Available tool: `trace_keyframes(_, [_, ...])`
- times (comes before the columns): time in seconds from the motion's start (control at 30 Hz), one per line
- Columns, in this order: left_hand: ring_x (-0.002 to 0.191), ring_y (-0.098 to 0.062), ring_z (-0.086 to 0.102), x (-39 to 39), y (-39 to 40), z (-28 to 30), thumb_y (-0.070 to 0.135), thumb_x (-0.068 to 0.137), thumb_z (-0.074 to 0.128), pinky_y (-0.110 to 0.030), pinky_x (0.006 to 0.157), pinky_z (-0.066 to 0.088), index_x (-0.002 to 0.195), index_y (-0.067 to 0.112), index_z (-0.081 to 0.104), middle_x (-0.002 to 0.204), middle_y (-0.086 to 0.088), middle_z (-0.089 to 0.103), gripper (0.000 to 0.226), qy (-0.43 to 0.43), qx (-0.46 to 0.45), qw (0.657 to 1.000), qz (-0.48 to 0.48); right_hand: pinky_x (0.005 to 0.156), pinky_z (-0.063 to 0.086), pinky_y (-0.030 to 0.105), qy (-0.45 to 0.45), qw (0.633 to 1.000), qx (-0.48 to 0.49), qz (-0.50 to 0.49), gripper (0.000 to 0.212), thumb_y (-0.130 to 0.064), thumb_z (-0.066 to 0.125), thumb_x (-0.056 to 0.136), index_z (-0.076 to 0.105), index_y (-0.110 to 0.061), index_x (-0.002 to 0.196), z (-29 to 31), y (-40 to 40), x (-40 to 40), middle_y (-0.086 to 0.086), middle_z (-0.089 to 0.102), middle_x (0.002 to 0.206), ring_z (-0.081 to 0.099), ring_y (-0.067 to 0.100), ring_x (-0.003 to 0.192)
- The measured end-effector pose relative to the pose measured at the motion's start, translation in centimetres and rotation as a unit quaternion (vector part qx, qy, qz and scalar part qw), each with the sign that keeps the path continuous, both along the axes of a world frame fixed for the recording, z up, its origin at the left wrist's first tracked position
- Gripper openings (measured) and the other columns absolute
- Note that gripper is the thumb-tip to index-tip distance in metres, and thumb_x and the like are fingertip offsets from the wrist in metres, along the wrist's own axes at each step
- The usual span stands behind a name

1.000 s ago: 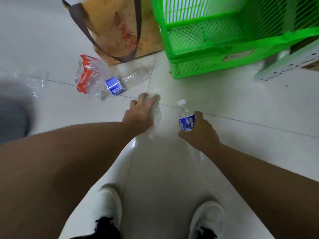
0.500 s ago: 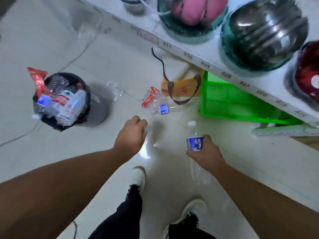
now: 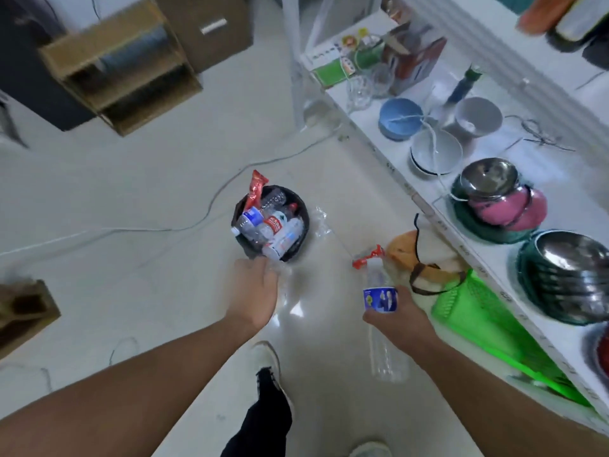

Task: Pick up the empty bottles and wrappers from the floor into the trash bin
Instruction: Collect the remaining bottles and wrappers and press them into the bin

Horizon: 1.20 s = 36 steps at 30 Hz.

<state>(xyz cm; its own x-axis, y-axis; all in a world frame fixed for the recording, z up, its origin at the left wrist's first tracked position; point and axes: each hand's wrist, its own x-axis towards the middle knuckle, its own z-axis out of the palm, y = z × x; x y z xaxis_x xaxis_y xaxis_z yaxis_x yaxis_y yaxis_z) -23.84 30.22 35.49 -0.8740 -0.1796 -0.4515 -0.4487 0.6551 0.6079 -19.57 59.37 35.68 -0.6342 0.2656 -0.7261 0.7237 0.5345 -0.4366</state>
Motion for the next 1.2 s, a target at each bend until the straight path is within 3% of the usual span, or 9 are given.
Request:
trace_keyframes(0.1, [0.124, -0.025, 0.043, -1.9, -4.1, -0.9, 0.025, 0.105, 0.048, -0.032, 0.109, 0.037, 0.128, 0.026, 0.058, 0.124, -0.004, 0.040, 0.025, -0.001, 0.015, 1.000, 0.012, 0.077, 0.062, 0.044, -0.009, 1.000, 0.001, 0.009, 0.057, -0.038, 0.085, 0.079, 0.055, -0.027, 0.126, -0.8, -3.7, -3.3, -0.003, 0.070, 0.099, 0.068, 0.019, 0.084])
trace_keyframes(0.2, [0.106, -0.019, 0.060, -3.8, -7.8, -1.3, 0.011, 0.097, 0.058, -0.031, 0.103, 0.047, 0.135, 0.031, 0.057, 0.126, 0.000, 0.039, 0.042, 0.015, 0.033, 0.999, 0.041, 0.079, 0.064, 0.049, -0.008, 1.000, 0.007, -0.013, 0.058, -0.038, 0.087, 0.078, 0.049, -0.021, 0.118, -1.5, -7.3, -6.4, 0.005, 0.068, 0.096, 0.070, 0.024, 0.080])
trace_keyframes(0.37, [0.090, 0.013, 0.055, -7.1, -11.3, -3.1, 0.013, 0.089, 0.068, -0.017, 0.073, 0.043, 0.125, 0.031, 0.055, 0.118, 0.003, 0.047, 0.042, 0.034, 0.019, 0.997, 0.067, 0.067, 0.055, 0.035, -0.022, 1.000, -0.012, -0.010, 0.060, -0.046, 0.085, 0.075, 0.047, -0.024, 0.116, -2.3, -10.9, -11.5, 0.002, 0.067, 0.097, 0.069, 0.019, 0.079])
trace_keyframes(0.43, [0.092, 0.018, 0.051, -8.4, -11.7, -4.4, 0.015, 0.087, 0.071, -0.020, 0.073, 0.043, 0.119, 0.029, 0.057, 0.116, 0.000, 0.051, 0.038, 0.025, 0.012, 0.996, 0.082, 0.064, 0.048, 0.030, -0.015, 1.000, -0.013, 0.019, 0.059, -0.049, 0.083, 0.075, 0.048, -0.027, 0.117, -2.7, -11.6, -13.9, -0.005, 0.066, 0.098, 0.067, 0.012, 0.081])
trace_keyframes(0.6, [0.084, -0.004, 0.060, -11.1, -10.6, -8.0, 0.023, 0.083, 0.074, -0.036, 0.078, 0.057, 0.112, 0.031, 0.060, 0.113, 0.001, 0.051, 0.033, -0.033, 0.006, 0.991, 0.127, 0.065, 0.055, 0.033, -0.034, 0.996, -0.031, 0.072, 0.056, -0.052, 0.082, 0.076, 0.050, -0.027, 0.115, -5.9, -12.7, -20.3, 0.000, 0.067, 0.098, 0.069, 0.018, 0.081])
trace_keyframes(0.73, [0.083, -0.002, 0.057, -14.0, -9.2, -13.0, 0.030, 0.083, 0.073, -0.028, 0.077, 0.048, 0.111, 0.032, 0.059, 0.114, 0.000, 0.050, 0.032, -0.056, -0.007, 0.989, 0.138, 0.076, 0.060, 0.039, -0.076, 0.989, -0.036, 0.121, 0.054, -0.052, 0.077, 0.077, 0.051, -0.025, 0.116, -11.1, -13.6, -25.7, 0.005, 0.069, 0.102, 0.071, 0.027, 0.088])
trace_keyframes(0.87, [0.090, -0.017, 0.061, -16.1, -8.0, -18.8, 0.035, 0.093, 0.065, -0.034, 0.078, 0.048, 0.112, 0.024, 0.061, 0.104, 0.000, 0.062, 0.023, -0.075, -0.036, 0.984, 0.155, 0.065, 0.059, 0.035, -0.080, 0.987, -0.019, 0.138, 0.036, -0.048, 0.072, 0.074, 0.052, -0.029, 0.097, -17.0, -14.5, -29.0, 0.004, 0.070, 0.094, 0.068, 0.021, 0.074])
trace_keyframes(1.03, [0.088, -0.029, 0.056, -17.5, -8.0, -24.8, 0.033, 0.100, 0.059, -0.036, 0.074, 0.046, 0.102, 0.024, 0.057, 0.087, -0.004, 0.060, 0.010, -0.122, -0.127, 0.981, 0.084, 0.075, 0.064, 0.040, -0.069, 0.984, 0.024, 0.163, 0.041, -0.049, 0.069, 0.080, 0.057, -0.026, 0.112, -23.4, -17.0, -32.2, 0.002, 0.070, 0.093, 0.071, 0.025, 0.080])
trace_keyframes(1.2, [0.078, -0.027, 0.059, -18.3, -9.4, -28.2, 0.029, 0.098, 0.067, -0.034, 0.074, 0.046, 0.098, 0.013, 0.066, 0.094, -0.005, 0.072, 0.015, -0.118, -0.150, 0.981, 0.030, 0.051, 0.034, 0.023, -0.018, 0.977, 0.095, 0.190, 0.046, -0.055, 0.069, 0.088, 0.058, -0.023, 0.119, -26.9, -20.1, -33.8, -0.008, 0.054, 0.081, 0.052, 0.007, 0.065])
